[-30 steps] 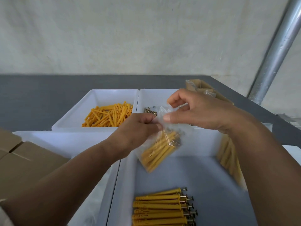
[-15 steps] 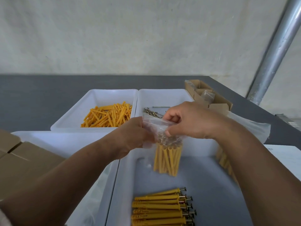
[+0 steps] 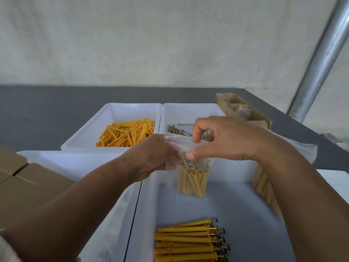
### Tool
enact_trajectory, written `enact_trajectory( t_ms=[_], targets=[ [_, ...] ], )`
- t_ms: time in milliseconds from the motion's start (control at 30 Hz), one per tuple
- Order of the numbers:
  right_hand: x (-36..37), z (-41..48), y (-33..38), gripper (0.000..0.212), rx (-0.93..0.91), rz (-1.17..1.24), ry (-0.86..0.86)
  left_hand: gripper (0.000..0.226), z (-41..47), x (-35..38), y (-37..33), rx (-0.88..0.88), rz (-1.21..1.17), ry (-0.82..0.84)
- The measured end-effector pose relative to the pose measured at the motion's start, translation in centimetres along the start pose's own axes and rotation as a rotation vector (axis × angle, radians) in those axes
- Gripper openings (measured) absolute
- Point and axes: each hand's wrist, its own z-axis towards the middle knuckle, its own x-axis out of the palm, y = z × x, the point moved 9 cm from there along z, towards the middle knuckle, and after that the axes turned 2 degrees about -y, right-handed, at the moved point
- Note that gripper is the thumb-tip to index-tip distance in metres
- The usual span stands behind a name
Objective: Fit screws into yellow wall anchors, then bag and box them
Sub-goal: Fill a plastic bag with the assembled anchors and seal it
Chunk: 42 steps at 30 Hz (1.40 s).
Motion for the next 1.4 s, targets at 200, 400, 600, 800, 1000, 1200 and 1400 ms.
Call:
enact_trajectory(
  t_ms=[200,400,600,800,1000,1200,1400],
  targets=[
    [1.4,-0.4,-0.3,0.029,0.047,-0.129,0.119,0.030,0.1,0.2,0.0,0.011,-0.012,0.011],
    [0.8,0.2,-0.2,0.014,0.016,-0.128,0.029,0.040,0.0,0.3,0.0,0.020,-0.008,0.039],
    [1.6,-0.1,-1.4,0.041,0.124,-0.192,0.129,0.044,0.2,0.2,0.1,0.015,0.000,0.032],
    [1.3,0.3,-0.6,0.021,0.046,-0.122,0.085,0.019,0.3,0.1,0.1,0.006,-0.053,0.030],
    [2.7,-0.2,-1.3,0.030,0.132,-0.117,0.223,0.018,0.7,-0.1,0.4,0.014,-0.036,-0.003],
    [1.7,0.4,-1.4,0.023,0.103,0.055,0.114,0.026,0.6,0.2,0.0,0.036,-0.132,0.060],
    [-0.9,0.7,-1.6,0.032,0.077,0.634,-0.081,0.069,-0.3,0.2,-0.5,0.037,-0.336,0.163]
  ],
)
